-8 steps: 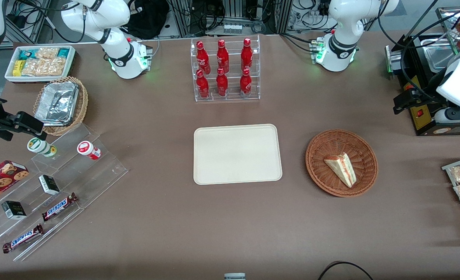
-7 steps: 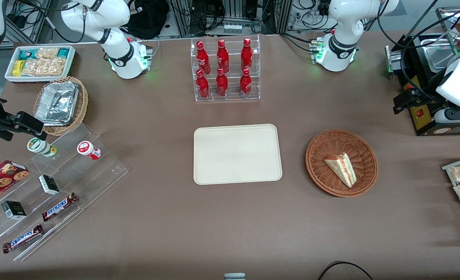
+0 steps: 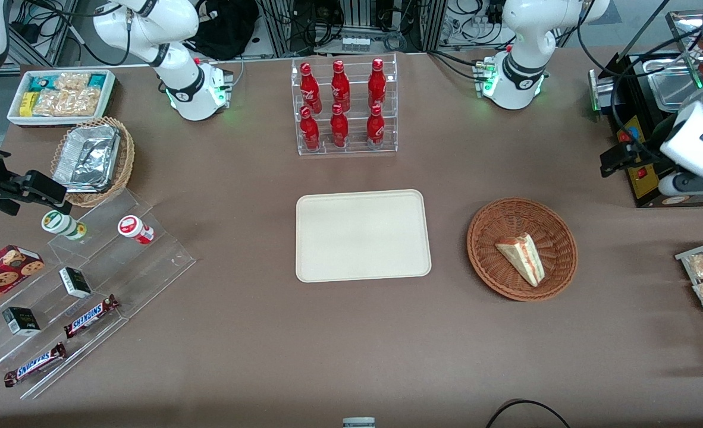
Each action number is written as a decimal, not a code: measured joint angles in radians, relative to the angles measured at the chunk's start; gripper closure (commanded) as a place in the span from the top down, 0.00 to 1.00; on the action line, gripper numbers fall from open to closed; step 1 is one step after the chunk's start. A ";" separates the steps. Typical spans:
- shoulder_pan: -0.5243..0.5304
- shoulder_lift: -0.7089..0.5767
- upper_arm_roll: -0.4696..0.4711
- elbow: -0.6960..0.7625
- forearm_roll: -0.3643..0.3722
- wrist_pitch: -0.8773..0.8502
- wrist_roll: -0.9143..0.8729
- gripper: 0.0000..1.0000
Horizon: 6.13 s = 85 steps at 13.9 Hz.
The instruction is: Place sandwich from basket to tray
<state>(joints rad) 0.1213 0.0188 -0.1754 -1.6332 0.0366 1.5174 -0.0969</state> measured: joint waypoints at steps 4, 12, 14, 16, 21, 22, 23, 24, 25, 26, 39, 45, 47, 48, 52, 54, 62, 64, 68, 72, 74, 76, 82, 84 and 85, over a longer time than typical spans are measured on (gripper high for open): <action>0.000 0.070 -0.014 -0.123 0.003 0.191 -0.150 1.00; -0.003 0.126 -0.108 -0.449 0.004 0.691 -0.651 1.00; -0.002 0.152 -0.109 -0.472 0.004 0.730 -0.662 1.00; -0.002 0.184 -0.109 -0.486 0.004 0.764 -0.663 1.00; -0.002 0.267 -0.108 -0.495 0.004 0.834 -0.664 0.63; -0.002 0.279 -0.108 -0.495 0.004 0.846 -0.664 0.36; -0.002 0.286 -0.108 -0.495 0.004 0.853 -0.664 0.15; -0.002 0.289 -0.108 -0.495 0.004 0.857 -0.664 0.09; -0.002 0.289 -0.108 -0.495 0.004 0.859 -0.664 0.08; -0.002 0.289 -0.108 -0.491 0.004 0.860 -0.664 0.06; -0.304 0.240 -0.128 -0.150 0.029 0.437 -0.688 0.07; -0.537 0.433 -0.129 -0.009 0.030 0.451 -0.764 0.09; -0.576 0.513 -0.129 0.050 0.031 0.495 -0.792 0.09; -0.595 0.546 -0.128 0.066 0.032 0.531 -0.799 0.09; -0.662 0.631 -0.127 0.081 0.093 0.604 -0.824 0.09; -0.673 0.655 -0.126 0.081 0.117 0.621 -0.838 0.09; -0.683 0.678 -0.126 0.082 0.120 0.632 -0.900 1.00; -0.683 0.678 -0.126 0.086 0.121 0.632 -0.901 1.00; -0.679 0.632 -0.117 0.118 0.121 0.584 -0.920 1.00; -0.599 0.449 -0.104 0.131 0.123 0.397 -0.960 1.00; -0.515 0.349 -0.102 0.122 0.124 0.317 -0.954 1.00; -0.429 0.262 -0.101 0.105 0.120 0.243 -0.886 1.00; -0.162 0.099 -0.097 0.090 0.039 0.020 -0.463 1.00; -0.083 0.068 -0.096 0.089 0.037 -0.028 -0.315 1.00; -0.045 0.056 -0.096 0.088 0.036 -0.046 -0.241 1.00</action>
<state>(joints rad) 0.0766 0.0749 -0.2711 -1.5453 0.0722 1.4709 -0.3382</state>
